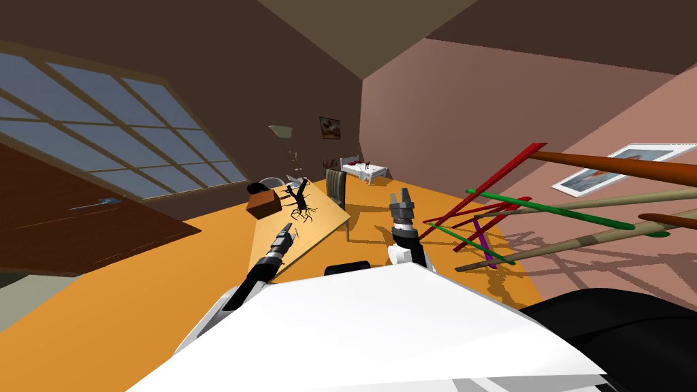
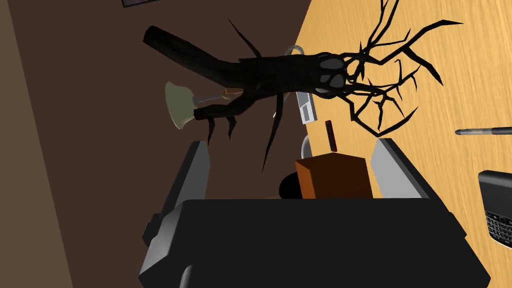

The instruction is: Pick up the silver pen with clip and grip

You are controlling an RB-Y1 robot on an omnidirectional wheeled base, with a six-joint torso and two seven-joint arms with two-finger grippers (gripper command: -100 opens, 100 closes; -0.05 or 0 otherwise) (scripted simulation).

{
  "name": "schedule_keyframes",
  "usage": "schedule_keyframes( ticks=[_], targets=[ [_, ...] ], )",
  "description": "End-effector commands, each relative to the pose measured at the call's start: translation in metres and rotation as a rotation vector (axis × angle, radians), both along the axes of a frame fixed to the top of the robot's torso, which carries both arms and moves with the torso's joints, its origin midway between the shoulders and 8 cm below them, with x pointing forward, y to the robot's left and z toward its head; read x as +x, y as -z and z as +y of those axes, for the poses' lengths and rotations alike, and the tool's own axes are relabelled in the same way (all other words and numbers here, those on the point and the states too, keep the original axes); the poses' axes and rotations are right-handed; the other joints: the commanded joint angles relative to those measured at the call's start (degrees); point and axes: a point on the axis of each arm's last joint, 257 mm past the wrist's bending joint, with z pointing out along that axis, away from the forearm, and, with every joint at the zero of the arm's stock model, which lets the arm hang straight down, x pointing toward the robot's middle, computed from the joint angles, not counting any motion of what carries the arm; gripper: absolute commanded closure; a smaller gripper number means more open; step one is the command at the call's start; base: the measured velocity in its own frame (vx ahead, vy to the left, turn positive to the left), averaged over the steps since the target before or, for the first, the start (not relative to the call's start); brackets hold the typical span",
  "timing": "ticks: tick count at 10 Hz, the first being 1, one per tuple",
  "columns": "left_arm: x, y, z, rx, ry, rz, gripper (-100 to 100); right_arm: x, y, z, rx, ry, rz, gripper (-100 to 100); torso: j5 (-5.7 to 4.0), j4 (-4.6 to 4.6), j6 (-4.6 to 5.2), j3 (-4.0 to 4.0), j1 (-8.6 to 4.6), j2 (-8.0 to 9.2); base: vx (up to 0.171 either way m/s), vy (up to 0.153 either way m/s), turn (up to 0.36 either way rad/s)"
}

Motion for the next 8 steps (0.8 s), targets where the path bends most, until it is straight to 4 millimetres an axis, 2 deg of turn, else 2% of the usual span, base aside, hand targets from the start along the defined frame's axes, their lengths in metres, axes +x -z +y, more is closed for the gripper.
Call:
schedule_keyframes(
  ticks=[1,2,3,4,5,7,8],
  targets=[
    [-0.010,0.032,0.017,0.025,-0.014,0.094,-100,0.000,0.000,0.000,0.000,0.000,0.000,0,0.00,0.00,0.00,0.00,0.00,0.00,-0.002,-0.047,-0.190],
    [-0.022,0.059,0.032,0.048,-0.029,0.173,-100,0.000,0.000,0.000,0.000,0.000,0.000,0,0.01,-0.01,0.03,-0.01,-0.01,-0.02,-0.003,-0.053,-0.333],
    [-0.023,0.062,0.033,0.048,-0.031,0.180,-100,0.000,0.000,0.000,0.000,0.000,0.000,0,0.00,-0.01,0.03,-0.01,-0.02,-0.01,0.000,-0.032,-0.089],
    [-0.037,0.086,0.047,0.071,-0.045,0.254,-100,0.000,0.000,0.000,0.000,0.000,0.000,0,0.00,0.00,-0.02,-0.01,0.03,-0.01,0.006,-0.034,-0.152],
    [-0.037,0.087,0.048,0.071,-0.047,0.259,-100,0.000,0.000,0.000,0.000,0.000,0.000,0,0.01,-0.01,0.02,-0.02,0.04,-0.04,0.008,-0.025,-0.112],
    [-0.070,0.131,0.078,0.117,-0.080,0.409,-100,0.000,0.000,0.000,0.000,0.000,0.000,0,0.01,-0.01,0.02,-0.03,0.06,-0.05,0.013,-0.034,-0.302],
    [-0.071,0.133,0.080,0.118,-0.082,0.413,-100,0.000,0.000,0.000,0.000,0.000,0.000,0,0.01,-0.02,0.03,-0.04,0.05,-0.07,0.014,-0.019,-0.099]
  ],
)
